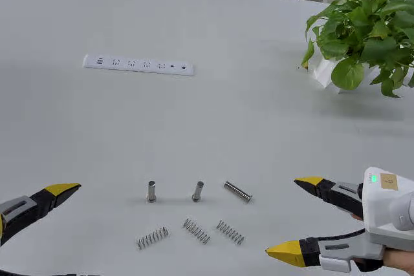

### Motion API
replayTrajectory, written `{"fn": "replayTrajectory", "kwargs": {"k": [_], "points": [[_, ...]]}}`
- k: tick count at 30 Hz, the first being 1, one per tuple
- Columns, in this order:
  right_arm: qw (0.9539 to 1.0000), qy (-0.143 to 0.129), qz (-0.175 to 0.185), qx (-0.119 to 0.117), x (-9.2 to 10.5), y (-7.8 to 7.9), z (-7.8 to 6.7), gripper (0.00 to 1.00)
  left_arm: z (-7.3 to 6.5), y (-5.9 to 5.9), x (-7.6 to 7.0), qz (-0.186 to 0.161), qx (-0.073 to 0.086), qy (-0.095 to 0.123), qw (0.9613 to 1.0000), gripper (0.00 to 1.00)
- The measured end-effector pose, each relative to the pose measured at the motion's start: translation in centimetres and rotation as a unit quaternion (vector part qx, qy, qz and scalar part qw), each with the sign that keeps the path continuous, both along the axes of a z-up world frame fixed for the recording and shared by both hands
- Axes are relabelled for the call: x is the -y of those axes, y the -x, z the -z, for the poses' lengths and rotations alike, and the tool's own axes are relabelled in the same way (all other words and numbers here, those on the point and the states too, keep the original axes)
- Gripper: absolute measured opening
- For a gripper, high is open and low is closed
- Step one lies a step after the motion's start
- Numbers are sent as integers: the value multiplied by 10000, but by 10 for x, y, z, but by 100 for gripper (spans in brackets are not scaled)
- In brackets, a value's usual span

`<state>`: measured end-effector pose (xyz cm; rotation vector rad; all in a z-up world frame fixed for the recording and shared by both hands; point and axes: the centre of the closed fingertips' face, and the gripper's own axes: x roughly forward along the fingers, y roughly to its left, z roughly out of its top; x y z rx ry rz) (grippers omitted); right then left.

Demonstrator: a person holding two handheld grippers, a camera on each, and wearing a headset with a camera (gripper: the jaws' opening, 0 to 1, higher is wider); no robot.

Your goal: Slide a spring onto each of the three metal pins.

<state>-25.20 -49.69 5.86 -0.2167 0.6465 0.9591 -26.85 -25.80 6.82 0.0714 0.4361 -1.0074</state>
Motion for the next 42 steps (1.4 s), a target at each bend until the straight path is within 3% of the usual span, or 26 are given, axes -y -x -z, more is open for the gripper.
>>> {"fn": "replayTrajectory", "kwargs": {"k": [12, 21, 23, 26, 28, 29, 34, 42], "points": [[9998, 74, -184, 84, -13, -24, -5, 87, 0, -1, 3, 10, 0, 34, 10000, 99], [9993, 193, -323, 28, -29, -44, -3, 76, 3, -2, 2, 3, -17, 42, 10000, 99], [9990, 292, -313, -91, -30, -49, 1, 71, 2, -3, 3, 1, -19, 53, 10000, 99], [9986, 374, -360, -91, -35, -58, 4, 64, 1, -4, 3, -1, -6, 64, 10000, 99], [9976, 535, -318, -303, -36, -62, 11, 60, 0, -6, 3, -20, 1, 81, 10000, 99], [9965, 691, -338, -330, -35, -66, 16, 57, 0, -7, 3, -25, 3, 95, 10000, 99], [9943, 884, -338, -493, -42, -79, 28, 45, 0, -9, 3, -54, 2, 114, 9999, 99], [9860, 1377, -449, -824, -46, -88, 55, 28, 0, -11, 3, -71, -16, 155, 9999, 99]]}}
